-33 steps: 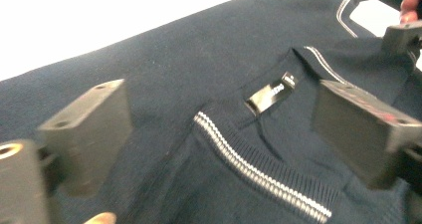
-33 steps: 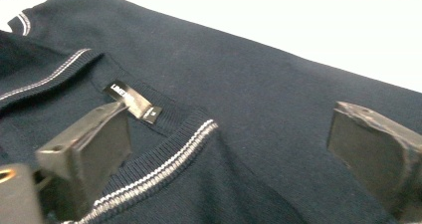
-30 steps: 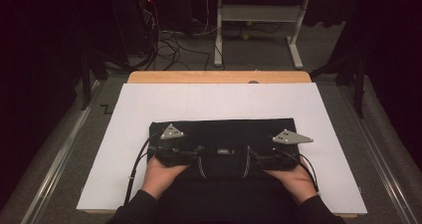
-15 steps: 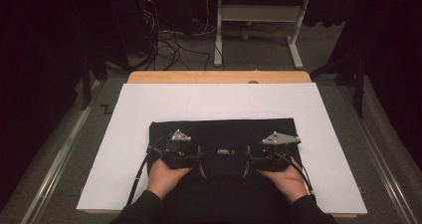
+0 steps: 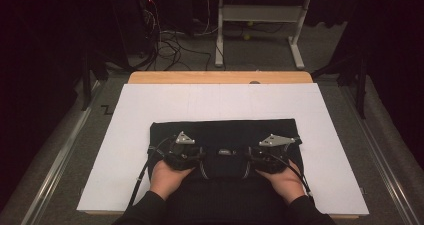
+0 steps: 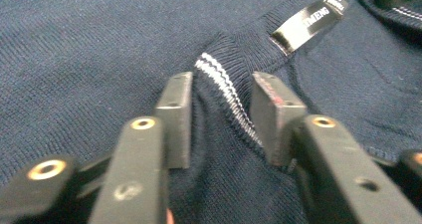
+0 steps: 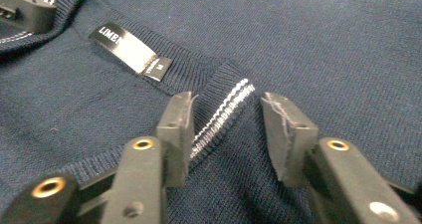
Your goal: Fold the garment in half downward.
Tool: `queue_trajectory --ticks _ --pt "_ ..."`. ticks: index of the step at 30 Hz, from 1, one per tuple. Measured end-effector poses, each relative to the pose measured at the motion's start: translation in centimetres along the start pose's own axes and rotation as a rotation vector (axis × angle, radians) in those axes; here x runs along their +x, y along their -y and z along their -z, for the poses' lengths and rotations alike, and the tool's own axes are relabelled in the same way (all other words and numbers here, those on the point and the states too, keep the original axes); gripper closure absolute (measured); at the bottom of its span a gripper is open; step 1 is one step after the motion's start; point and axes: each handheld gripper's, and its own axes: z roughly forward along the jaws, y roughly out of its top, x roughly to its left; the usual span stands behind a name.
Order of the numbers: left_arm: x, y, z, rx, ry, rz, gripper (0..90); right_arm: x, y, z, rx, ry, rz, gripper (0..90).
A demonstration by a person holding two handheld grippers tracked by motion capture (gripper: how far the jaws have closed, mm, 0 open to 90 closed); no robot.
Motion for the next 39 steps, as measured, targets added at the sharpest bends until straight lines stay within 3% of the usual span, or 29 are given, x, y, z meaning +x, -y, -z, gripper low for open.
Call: queue_trajectory --ticks 6,8,15,20,26,39 --pt "-0.3 0.2 0.2 -0.018 -0.011 -0.026 72.2 0.1 0.0 0.3 -0.009 0.008 0.003 75.3" --pt "-0.2 0.2 0.5 -0.046 -0.007 -0.025 73.1 0.2 0.0 0.4 -0.021 0.016 0.015 76.7" --pt "-0.3 0.4 1.6 -0.123 -0.001 -0.017 73.3 0.6 0.0 1.9 -0.115 0.021 0.049 77.6" --pt "-0.9 0.5 2.5 -0.148 0.019 -0.032 73.2 1.0 0.3 3.1 -0.165 0.018 0.067 77.6" --pt "-1.6 1.2 4.7 -0.188 0.042 -0.064 73.2 1.4 0.8 4.9 -0.220 -0.009 0.088 77.5" --pt "-4.3 3.4 7.9 -0.228 0.091 -0.112 73.2 3.4 3.0 8.7 -0.272 -0.054 0.134 77.4"
